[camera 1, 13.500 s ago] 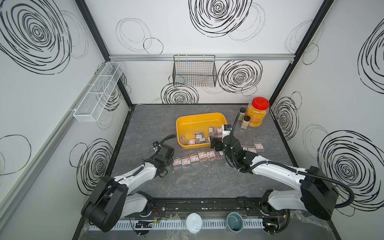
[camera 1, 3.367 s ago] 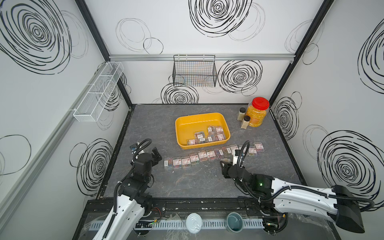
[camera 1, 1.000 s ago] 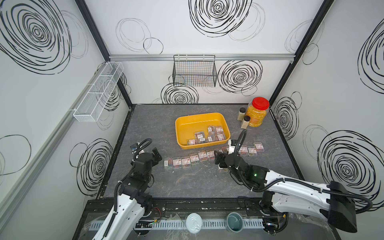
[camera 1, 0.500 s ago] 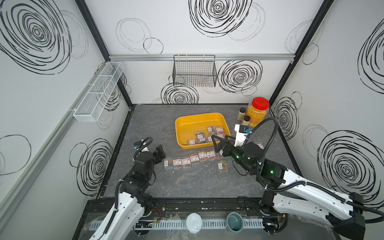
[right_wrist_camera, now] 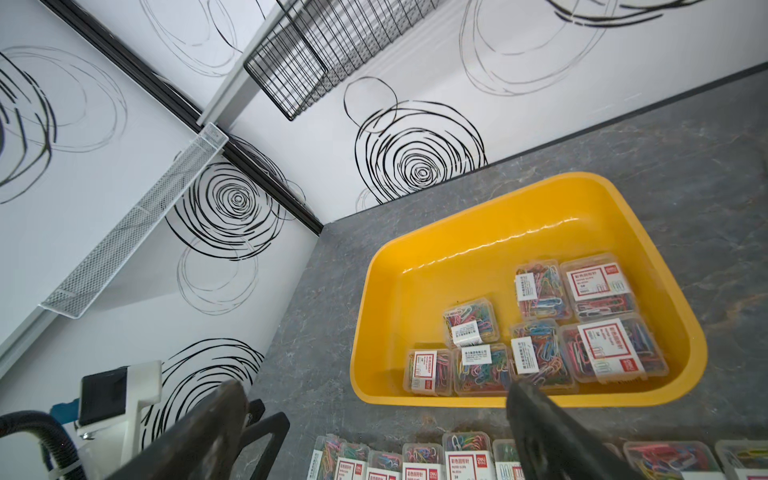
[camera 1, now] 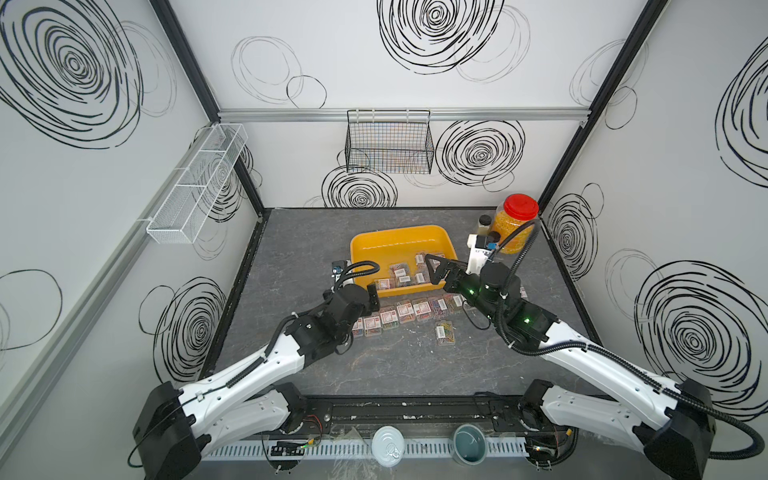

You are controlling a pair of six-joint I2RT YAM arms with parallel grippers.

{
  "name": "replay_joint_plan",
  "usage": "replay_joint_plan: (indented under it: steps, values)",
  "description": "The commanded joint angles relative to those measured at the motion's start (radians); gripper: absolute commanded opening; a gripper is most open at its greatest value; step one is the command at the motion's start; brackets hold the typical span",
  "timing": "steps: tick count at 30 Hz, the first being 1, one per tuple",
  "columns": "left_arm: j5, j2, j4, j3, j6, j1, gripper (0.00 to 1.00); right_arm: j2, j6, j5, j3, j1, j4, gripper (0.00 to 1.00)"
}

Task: Take the paper clips out of the storage box
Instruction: Pick up the boxed paper clips from the storage box.

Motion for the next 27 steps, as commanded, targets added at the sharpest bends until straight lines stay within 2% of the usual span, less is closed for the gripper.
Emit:
replay_joint_plan:
  steps: [1, 9, 27]
  values:
    - [-0.022, 0.050, -0.015, 0.046, -0.037, -0.009, 0.92, 0.010, 0.033, -0.012, 0.022, 0.012, 0.075, 1.00]
    - [0.028, 0.154, 0.001, 0.083, -0.046, -0.012, 0.93, 0.003, 0.031, 0.040, -0.016, 0.014, 0.113, 1.00]
    - [0.059, 0.433, -0.055, 0.232, -0.059, 0.024, 0.90, 0.059, 0.022, -0.007, 0.019, -0.036, 0.113, 1.00]
